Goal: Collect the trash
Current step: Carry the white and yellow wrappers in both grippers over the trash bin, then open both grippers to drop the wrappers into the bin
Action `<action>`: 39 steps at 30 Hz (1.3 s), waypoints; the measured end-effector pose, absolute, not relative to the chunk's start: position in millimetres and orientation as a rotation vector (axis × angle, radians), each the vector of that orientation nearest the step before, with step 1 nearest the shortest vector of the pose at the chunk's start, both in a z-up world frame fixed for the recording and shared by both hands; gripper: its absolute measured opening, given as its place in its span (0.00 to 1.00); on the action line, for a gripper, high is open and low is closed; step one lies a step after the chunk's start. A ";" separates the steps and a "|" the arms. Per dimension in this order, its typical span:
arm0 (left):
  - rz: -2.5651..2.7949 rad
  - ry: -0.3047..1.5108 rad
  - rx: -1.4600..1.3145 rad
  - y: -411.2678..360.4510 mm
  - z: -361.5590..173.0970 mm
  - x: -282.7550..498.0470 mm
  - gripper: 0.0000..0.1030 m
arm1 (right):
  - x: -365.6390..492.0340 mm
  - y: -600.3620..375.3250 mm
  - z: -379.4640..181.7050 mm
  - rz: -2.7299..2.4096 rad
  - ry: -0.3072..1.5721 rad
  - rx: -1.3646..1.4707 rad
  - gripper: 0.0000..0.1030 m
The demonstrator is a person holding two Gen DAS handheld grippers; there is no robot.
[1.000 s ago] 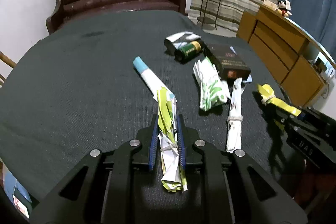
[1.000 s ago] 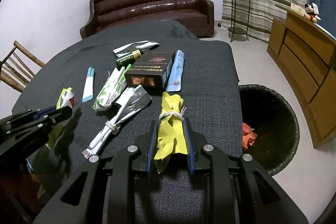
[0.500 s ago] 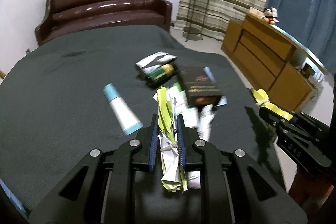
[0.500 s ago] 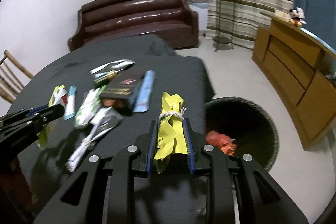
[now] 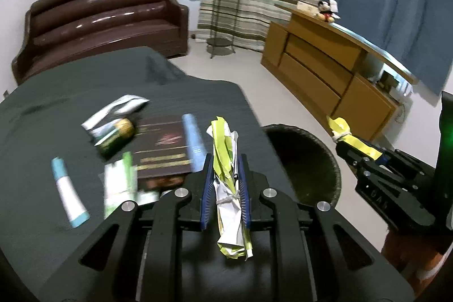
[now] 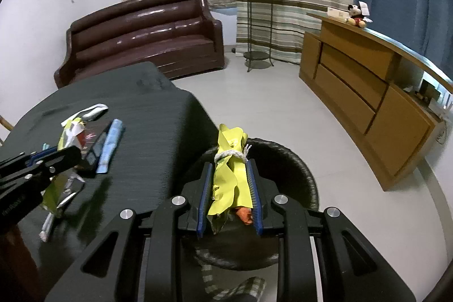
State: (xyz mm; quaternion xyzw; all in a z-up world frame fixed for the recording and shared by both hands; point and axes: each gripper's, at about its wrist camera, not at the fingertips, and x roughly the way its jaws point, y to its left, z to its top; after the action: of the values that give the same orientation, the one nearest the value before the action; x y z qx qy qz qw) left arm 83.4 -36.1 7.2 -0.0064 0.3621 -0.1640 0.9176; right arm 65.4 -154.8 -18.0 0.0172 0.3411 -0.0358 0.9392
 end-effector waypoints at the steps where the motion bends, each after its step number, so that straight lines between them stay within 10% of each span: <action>1: -0.346 0.746 -0.004 -44.7 6.7 86.0 0.16 | 65.8 -158.0 -18.7 -0.078 0.697 0.037 0.25; 24: -0.383 0.795 0.129 -134.5 -17.0 129.3 0.18 | 85.4 -200.4 -34.8 -0.107 0.703 0.085 0.25; 39: -0.343 0.804 0.110 -126.8 -19.7 133.4 0.52 | 84.2 -213.6 -32.7 -0.132 0.699 0.125 0.40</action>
State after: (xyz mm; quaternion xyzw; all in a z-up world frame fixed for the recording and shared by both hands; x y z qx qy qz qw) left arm 133.4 -126.8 -19.7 0.0531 0.3891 -0.1662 0.9045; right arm 84.2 -213.6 -32.7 0.0611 0.3419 -0.0647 0.9355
